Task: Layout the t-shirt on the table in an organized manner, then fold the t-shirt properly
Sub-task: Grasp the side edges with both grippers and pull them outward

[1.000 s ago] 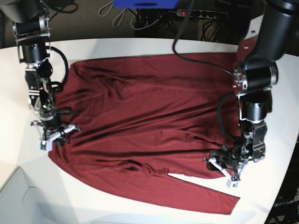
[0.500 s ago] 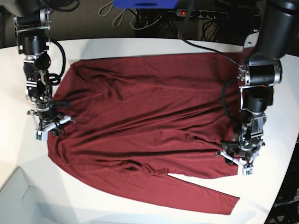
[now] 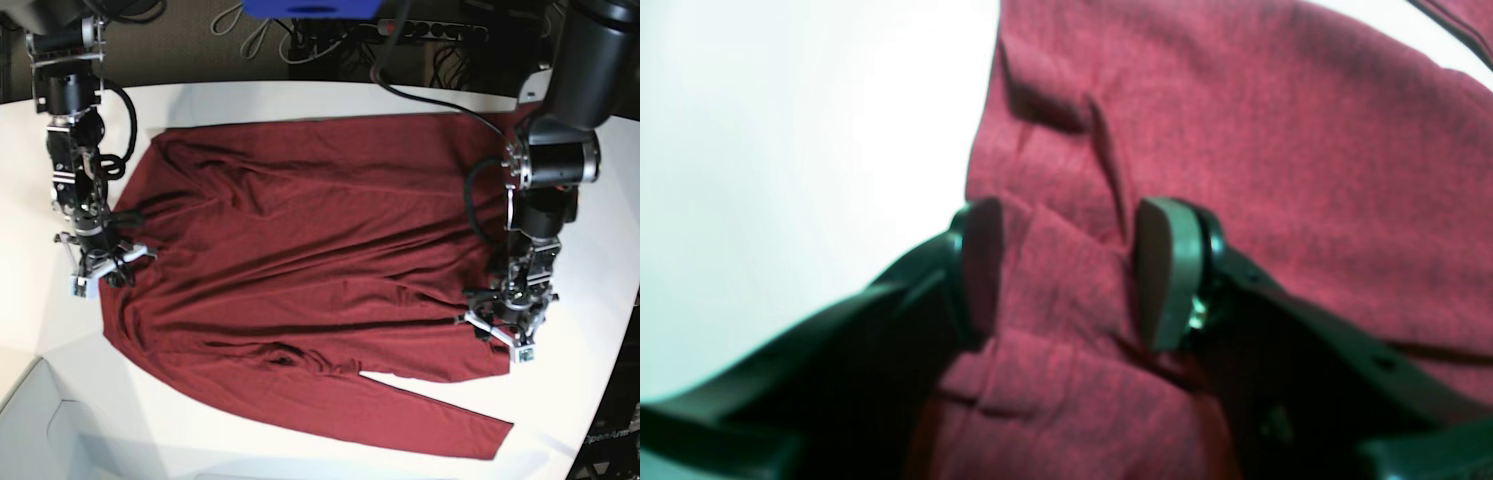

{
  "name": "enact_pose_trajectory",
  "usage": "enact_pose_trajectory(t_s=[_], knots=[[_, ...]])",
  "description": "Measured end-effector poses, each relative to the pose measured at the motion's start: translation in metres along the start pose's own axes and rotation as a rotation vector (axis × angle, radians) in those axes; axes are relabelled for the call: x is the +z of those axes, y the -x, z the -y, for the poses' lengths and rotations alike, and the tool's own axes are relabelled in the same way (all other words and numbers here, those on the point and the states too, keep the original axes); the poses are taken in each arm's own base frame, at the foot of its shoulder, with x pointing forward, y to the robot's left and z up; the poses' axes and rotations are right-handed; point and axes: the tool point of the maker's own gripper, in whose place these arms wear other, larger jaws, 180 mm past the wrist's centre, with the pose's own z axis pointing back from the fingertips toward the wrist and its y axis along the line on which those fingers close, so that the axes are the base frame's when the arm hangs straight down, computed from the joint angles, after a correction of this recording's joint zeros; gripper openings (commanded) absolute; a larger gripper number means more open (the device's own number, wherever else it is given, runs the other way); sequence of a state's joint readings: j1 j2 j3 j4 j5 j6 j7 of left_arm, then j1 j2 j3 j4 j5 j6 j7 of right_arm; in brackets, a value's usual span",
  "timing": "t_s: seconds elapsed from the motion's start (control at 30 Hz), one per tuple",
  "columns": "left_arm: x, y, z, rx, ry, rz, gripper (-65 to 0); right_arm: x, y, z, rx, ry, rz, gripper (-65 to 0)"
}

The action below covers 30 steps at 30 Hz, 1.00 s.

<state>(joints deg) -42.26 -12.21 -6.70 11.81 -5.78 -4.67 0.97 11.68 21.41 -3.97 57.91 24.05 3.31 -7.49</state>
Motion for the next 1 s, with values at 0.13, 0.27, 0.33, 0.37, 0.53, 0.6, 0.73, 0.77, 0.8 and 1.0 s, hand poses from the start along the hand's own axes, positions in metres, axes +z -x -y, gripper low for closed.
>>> enact_pose_trajectory(t_s=[0.13, 0.27, 0.33, 0.37, 0.53, 0.6, 0.73, 0.77, 0.8, 1.0], knots=[[0.000, -0.001, -0.004, 0.008, -0.006, 0.002, -33.4, 0.000, -0.002, 0.000, 0.000, 0.000, 0.005, -65.0], [0.002, -0.007, -0.028, 0.006, -0.040, 0.011, -33.4, -0.001, -0.006, 0.000, -0.001, -0.001, 0.014, -65.0], [0.003, -0.013, -0.039, 0.004, -0.062, 0.024, -33.4, -0.002, -0.008, 0.000, 0.000, -0.001, 0.018, -65.0], [0.004, -0.018, -0.040, 0.002, -0.062, 0.036, -33.4, -0.002, -0.008, 0.000, 0.000, -0.001, 0.019, -65.0], [0.009, -0.072, -0.020, -0.012, -0.021, 0.169, -33.4, 0.007, -0.028, -0.013, 0.012, -0.035, 0.078, -65.0], [0.013, -0.091, -0.016, -0.005, -0.010, 0.200, -33.4, 0.018, -0.038, -0.015, 0.018, -0.047, 0.115, -65.0], [0.028, -0.101, -0.033, 0.088, -0.030, 0.199, -33.4, 0.042, -0.046, -0.001, 0.016, -0.024, 0.170, -60.3], [0.033, -0.098, -0.041, 0.102, -0.046, 0.183, -33.4, 0.047, -0.044, 0.003, 0.018, -0.016, 0.168, -58.1], [0.039, -0.092, -0.049, 0.112, -0.062, 0.164, -33.4, 0.052, -0.040, 0.007, 0.014, -0.008, 0.166, -55.5], [0.090, -0.063, -0.052, 0.131, -0.067, 0.151, -33.4, 0.094, -0.016, 0.015, 0.022, 0.010, 0.157, -52.1]])
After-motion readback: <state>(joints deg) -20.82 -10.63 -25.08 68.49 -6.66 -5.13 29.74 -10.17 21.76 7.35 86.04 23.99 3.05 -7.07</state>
